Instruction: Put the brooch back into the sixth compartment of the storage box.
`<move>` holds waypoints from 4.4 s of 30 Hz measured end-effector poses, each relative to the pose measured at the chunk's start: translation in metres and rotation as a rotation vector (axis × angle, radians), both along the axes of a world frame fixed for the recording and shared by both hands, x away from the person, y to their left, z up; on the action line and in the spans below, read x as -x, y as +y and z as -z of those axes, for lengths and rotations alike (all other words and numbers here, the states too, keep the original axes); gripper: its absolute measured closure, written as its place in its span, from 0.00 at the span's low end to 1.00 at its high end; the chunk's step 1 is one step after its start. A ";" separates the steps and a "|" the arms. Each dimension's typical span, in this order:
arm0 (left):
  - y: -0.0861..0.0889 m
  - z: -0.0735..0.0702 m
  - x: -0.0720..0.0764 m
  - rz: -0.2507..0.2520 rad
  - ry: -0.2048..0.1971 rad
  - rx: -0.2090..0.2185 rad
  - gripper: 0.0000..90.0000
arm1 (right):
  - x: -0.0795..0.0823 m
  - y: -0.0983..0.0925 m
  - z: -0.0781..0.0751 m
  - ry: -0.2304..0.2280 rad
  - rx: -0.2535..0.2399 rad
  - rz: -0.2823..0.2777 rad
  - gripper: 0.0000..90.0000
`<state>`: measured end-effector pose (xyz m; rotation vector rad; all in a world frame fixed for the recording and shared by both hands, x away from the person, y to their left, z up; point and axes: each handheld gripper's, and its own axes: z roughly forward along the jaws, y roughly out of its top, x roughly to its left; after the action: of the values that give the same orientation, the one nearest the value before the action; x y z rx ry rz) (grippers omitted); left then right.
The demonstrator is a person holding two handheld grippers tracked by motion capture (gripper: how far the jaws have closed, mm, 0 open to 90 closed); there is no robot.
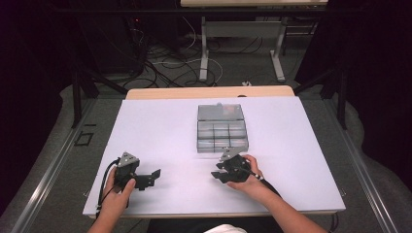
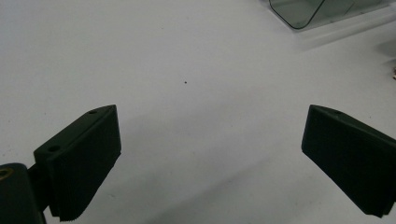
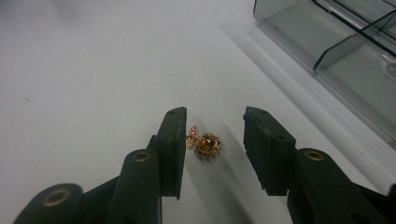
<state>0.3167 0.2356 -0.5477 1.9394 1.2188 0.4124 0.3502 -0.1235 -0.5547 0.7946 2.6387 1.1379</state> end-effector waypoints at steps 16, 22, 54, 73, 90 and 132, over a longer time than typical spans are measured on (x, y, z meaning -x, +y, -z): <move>0.000 0.000 0.000 -0.004 0.001 0.003 0.05 | 0.001 0.001 0.004 0.015 0.021 -0.022 0.78; 0.000 0.000 0.000 -0.007 0.002 0.002 0.05 | 0.004 0.003 0.005 -0.001 0.017 -0.031 0.84; 0.000 0.000 0.000 -0.007 0.001 0.000 0.05 | 0.006 0.001 0.001 0.010 0.002 -0.025 0.88; 0.000 0.000 0.000 -0.004 0.003 0.001 0.05 | 0.004 -0.003 -0.002 -0.011 -0.037 0.005 0.88; 0.000 0.001 0.000 -0.003 0.005 0.002 0.05 | 0.003 -0.010 -0.008 0.014 -0.060 0.064 0.88; 0.001 0.000 0.000 0.003 0.012 -0.005 0.05 | -0.009 -0.035 -0.022 0.007 -0.123 0.181 0.88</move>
<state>0.3172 0.2369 -0.5476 1.9507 1.2237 0.4036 0.3588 -0.1586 -0.5325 1.0372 2.4611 1.2582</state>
